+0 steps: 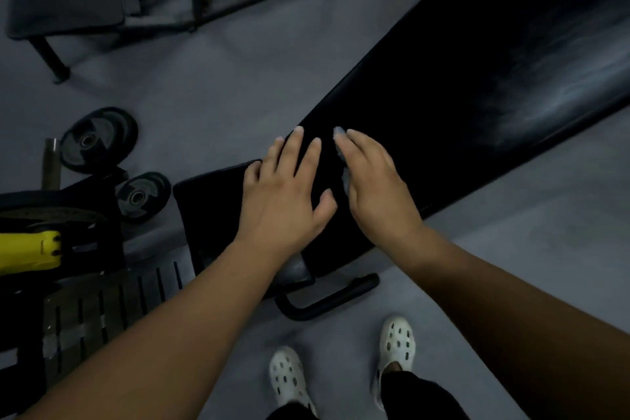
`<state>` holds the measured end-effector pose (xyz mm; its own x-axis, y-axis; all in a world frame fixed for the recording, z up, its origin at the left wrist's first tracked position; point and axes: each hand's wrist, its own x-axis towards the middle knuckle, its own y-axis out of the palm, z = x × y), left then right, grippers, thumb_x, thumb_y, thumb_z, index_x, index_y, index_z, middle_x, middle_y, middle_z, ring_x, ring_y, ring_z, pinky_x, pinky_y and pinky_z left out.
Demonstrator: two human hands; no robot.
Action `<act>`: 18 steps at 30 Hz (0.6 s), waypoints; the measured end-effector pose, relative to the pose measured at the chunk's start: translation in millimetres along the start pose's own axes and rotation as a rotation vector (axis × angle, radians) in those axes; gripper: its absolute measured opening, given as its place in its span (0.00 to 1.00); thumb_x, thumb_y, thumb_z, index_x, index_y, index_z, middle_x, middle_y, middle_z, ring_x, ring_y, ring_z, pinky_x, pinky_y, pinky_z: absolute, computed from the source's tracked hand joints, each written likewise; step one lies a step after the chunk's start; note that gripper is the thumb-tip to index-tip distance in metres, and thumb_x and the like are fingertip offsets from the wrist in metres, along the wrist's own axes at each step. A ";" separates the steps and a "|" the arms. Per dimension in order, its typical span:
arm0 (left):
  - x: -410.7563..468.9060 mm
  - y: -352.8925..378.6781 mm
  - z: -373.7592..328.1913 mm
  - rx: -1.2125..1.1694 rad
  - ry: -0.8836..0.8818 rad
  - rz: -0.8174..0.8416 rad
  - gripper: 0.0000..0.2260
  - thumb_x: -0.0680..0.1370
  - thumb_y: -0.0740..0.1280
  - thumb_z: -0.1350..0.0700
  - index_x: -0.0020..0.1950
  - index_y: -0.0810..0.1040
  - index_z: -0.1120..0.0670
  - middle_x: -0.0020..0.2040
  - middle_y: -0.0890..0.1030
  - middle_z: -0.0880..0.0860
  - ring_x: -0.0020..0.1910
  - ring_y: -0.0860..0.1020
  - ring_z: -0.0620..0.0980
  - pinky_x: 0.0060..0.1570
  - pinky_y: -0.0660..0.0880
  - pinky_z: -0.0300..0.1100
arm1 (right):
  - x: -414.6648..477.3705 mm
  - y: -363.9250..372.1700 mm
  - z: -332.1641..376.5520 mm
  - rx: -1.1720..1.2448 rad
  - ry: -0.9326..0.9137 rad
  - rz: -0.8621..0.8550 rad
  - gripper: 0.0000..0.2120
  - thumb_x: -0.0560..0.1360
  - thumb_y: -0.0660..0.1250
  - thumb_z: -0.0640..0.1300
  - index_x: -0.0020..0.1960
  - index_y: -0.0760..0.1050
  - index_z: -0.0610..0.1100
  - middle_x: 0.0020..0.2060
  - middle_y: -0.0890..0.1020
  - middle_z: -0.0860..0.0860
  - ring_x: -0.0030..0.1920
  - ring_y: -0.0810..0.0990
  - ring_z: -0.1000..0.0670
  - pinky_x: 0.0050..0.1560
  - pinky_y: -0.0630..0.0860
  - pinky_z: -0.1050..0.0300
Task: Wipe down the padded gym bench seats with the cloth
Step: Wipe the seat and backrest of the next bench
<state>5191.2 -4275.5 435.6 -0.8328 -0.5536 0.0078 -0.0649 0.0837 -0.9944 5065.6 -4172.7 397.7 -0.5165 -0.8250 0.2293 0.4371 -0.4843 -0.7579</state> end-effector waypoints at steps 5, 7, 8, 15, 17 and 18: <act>15.9 -70.7 -46.4 -0.029 0.137 -0.120 0.33 0.76 0.54 0.39 0.79 0.61 0.51 0.80 0.58 0.56 0.78 0.60 0.59 0.67 0.65 0.60 | -11.1 -89.4 11.9 -0.126 0.018 -0.115 0.26 0.78 0.57 0.35 0.76 0.65 0.44 0.74 0.67 0.40 0.74 0.65 0.36 0.66 0.72 0.35; 21.8 -94.9 -65.3 -0.040 0.239 -0.179 0.33 0.76 0.55 0.40 0.78 0.62 0.52 0.80 0.59 0.56 0.77 0.61 0.59 0.67 0.65 0.61 | -19.6 -121.6 18.9 -0.176 0.043 -0.188 0.27 0.77 0.60 0.33 0.75 0.66 0.43 0.74 0.67 0.39 0.74 0.65 0.36 0.66 0.72 0.35; 24.9 -107.1 -75.9 -0.052 0.284 -0.209 0.33 0.76 0.55 0.40 0.78 0.63 0.52 0.80 0.60 0.57 0.77 0.61 0.59 0.67 0.65 0.61 | -24.0 -138.0 22.8 -0.201 0.056 -0.230 0.27 0.77 0.61 0.32 0.75 0.67 0.44 0.74 0.67 0.39 0.74 0.65 0.35 0.66 0.72 0.34; 33.8 -191.0 -191.3 -0.116 0.604 -0.374 0.33 0.76 0.55 0.39 0.79 0.63 0.51 0.80 0.59 0.55 0.78 0.60 0.57 0.67 0.65 0.59 | -83.3 -266.9 37.0 -0.408 0.176 -0.480 0.30 0.75 0.62 0.29 0.75 0.68 0.45 0.75 0.65 0.40 0.75 0.62 0.36 0.70 0.68 0.35; 30.6 -211.4 -236.3 -0.120 0.694 -0.403 0.33 0.76 0.55 0.39 0.79 0.62 0.51 0.80 0.59 0.55 0.78 0.60 0.57 0.67 0.65 0.59 | -110.1 -308.9 32.7 -0.478 0.221 -0.522 0.31 0.74 0.62 0.28 0.75 0.67 0.46 0.75 0.64 0.40 0.76 0.61 0.36 0.69 0.68 0.34; 27.4 -220.2 -259.9 -0.127 0.736 -0.415 0.33 0.76 0.54 0.38 0.79 0.62 0.51 0.80 0.59 0.55 0.77 0.60 0.57 0.67 0.65 0.59 | -124.6 -330.4 29.3 -0.514 0.246 -0.548 0.32 0.74 0.62 0.28 0.75 0.67 0.46 0.76 0.64 0.40 0.76 0.60 0.36 0.69 0.68 0.34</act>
<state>5039.7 -4093.8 682.2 -0.8702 0.1158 0.4790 -0.4680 0.1102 -0.8768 5007.0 -3918.4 637.4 -0.7342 -0.3905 0.5554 -0.2908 -0.5583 -0.7770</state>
